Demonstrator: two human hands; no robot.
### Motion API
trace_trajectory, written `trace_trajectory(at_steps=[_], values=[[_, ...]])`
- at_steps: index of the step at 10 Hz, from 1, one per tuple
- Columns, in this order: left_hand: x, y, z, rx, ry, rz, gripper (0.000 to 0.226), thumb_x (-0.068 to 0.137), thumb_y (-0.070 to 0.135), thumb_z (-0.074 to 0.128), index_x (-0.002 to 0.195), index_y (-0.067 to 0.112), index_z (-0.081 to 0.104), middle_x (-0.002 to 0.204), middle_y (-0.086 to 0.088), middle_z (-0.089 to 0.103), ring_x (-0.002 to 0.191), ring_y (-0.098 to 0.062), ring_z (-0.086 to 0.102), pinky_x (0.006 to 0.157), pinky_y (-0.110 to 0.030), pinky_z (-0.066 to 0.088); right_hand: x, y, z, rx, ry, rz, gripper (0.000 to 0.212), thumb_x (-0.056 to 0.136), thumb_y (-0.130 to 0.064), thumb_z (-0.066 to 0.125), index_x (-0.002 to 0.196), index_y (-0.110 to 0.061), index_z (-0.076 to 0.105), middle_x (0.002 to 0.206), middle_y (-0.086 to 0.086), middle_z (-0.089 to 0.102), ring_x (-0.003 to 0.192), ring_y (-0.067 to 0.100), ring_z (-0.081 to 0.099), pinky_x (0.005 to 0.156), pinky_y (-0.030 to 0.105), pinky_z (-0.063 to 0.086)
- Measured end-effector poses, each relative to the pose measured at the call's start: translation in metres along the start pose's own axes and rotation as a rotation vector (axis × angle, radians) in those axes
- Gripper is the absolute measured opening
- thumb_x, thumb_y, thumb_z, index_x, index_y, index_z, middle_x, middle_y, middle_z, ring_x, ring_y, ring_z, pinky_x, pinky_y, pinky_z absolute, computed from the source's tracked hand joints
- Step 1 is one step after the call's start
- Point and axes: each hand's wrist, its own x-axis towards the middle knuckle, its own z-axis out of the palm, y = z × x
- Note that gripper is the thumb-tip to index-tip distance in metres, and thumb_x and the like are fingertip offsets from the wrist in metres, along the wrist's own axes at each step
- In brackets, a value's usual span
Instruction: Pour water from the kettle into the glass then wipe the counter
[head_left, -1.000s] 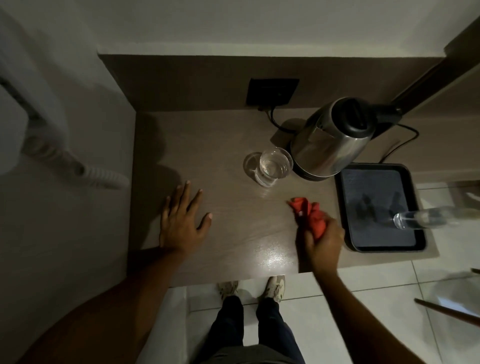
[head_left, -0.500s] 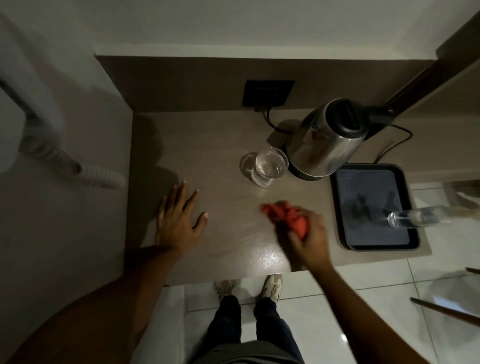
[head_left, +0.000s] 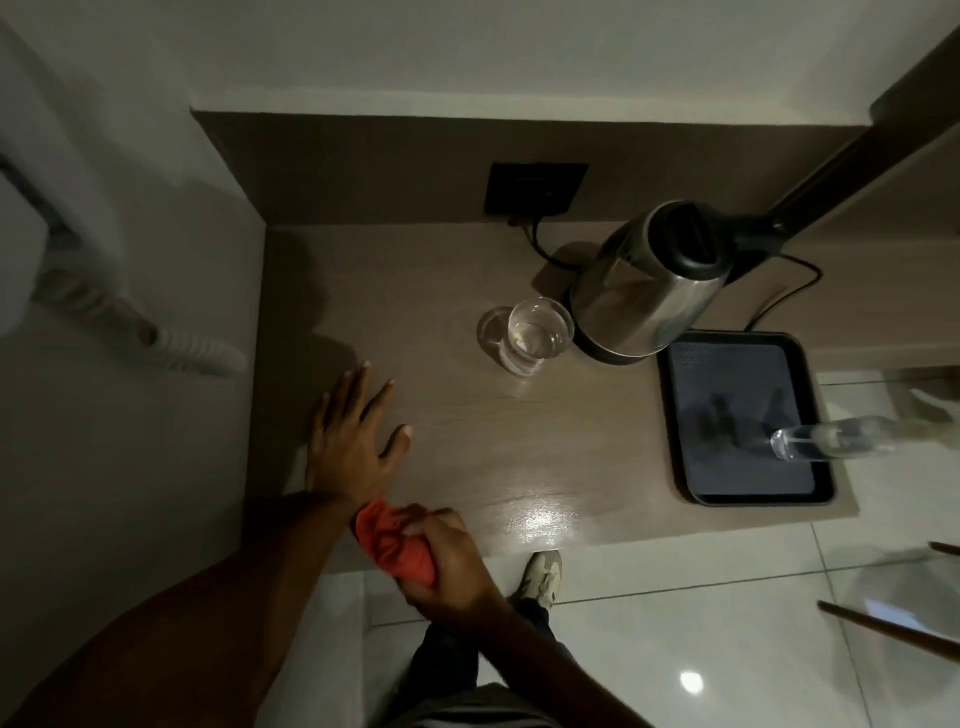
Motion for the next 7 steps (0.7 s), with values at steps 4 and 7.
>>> trace_trajectory(at_steps=[4,7], values=[[-0.001,0.007,-0.007,0.115,-0.144,0.003,0.075,0.091,0.065,0.027,0.154,0.026,0.032,0.167,-0.009,0.017,0.153,-0.034,0.017,0.121,-0.053,0.015,-0.006,0.044,-0.274,-0.406,0.826,0.033,0.047,0.084,-0.017,0.06,0.131,-0.014,0.057,0.126,0.015,0.066,0.116,0.009,0.062,0.108,0.019,0.042],[-0.003,0.064,-0.039,0.101,-0.305,-0.073,0.082,0.093,0.07,0.023,0.159,0.022,0.012,0.169,-0.014,-0.002,0.155,-0.035,0.002,0.123,-0.055,0.011,0.008,0.081,-0.287,-0.645,0.382,0.546,0.099,0.091,-0.075,0.034,0.162,-0.013,0.002,0.172,0.009,-0.001,0.159,0.028,0.004,0.123,0.061,0.01]])
